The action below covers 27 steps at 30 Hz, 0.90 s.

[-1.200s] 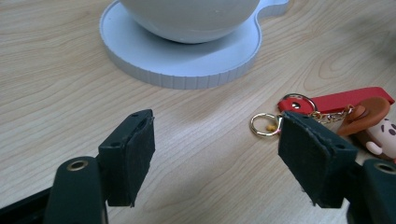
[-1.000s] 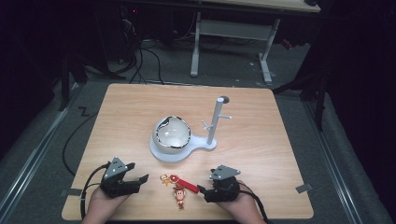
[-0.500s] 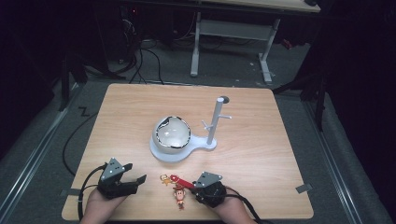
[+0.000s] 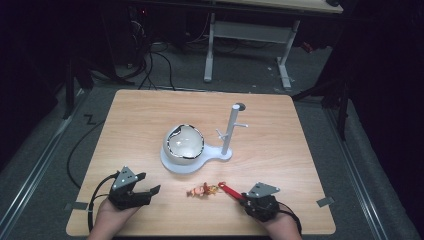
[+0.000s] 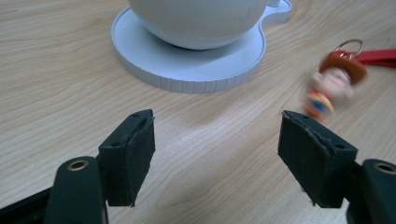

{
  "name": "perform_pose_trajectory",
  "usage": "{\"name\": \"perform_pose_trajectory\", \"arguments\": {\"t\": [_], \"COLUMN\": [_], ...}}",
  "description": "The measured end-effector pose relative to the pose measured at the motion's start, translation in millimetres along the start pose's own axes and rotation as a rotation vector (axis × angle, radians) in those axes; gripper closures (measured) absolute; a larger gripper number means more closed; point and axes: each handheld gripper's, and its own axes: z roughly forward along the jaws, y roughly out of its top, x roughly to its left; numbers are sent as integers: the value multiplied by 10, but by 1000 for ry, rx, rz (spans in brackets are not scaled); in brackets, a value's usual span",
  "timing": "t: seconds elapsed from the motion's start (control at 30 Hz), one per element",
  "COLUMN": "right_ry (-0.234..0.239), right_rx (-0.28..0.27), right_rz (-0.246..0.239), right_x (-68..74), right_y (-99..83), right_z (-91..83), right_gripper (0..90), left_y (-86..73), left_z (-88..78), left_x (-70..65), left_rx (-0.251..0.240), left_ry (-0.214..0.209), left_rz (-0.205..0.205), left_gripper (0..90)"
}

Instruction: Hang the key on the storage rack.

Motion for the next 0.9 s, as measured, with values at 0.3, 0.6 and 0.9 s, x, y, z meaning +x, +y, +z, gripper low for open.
{"name": "perform_pose_trajectory", "arguments": {"t": [0.3,0.6,0.9], "right_ry": [-70,-41,-26], "right_rx": [7,-26,43], "right_rz": [93,137,68], "right_x": [-180,-179,-202], "right_y": [-398,-391,-64], "right_z": [-391,-441,-290], "right_gripper": [722,531,501], "left_y": [15,1,-11], "left_z": [38,38,23], "left_x": [-29,-31,-25], "left_rx": [11,20,22], "left_ry": [-4,-3,0], "left_rz": [16,19,15], "left_gripper": [280,280,280]}}
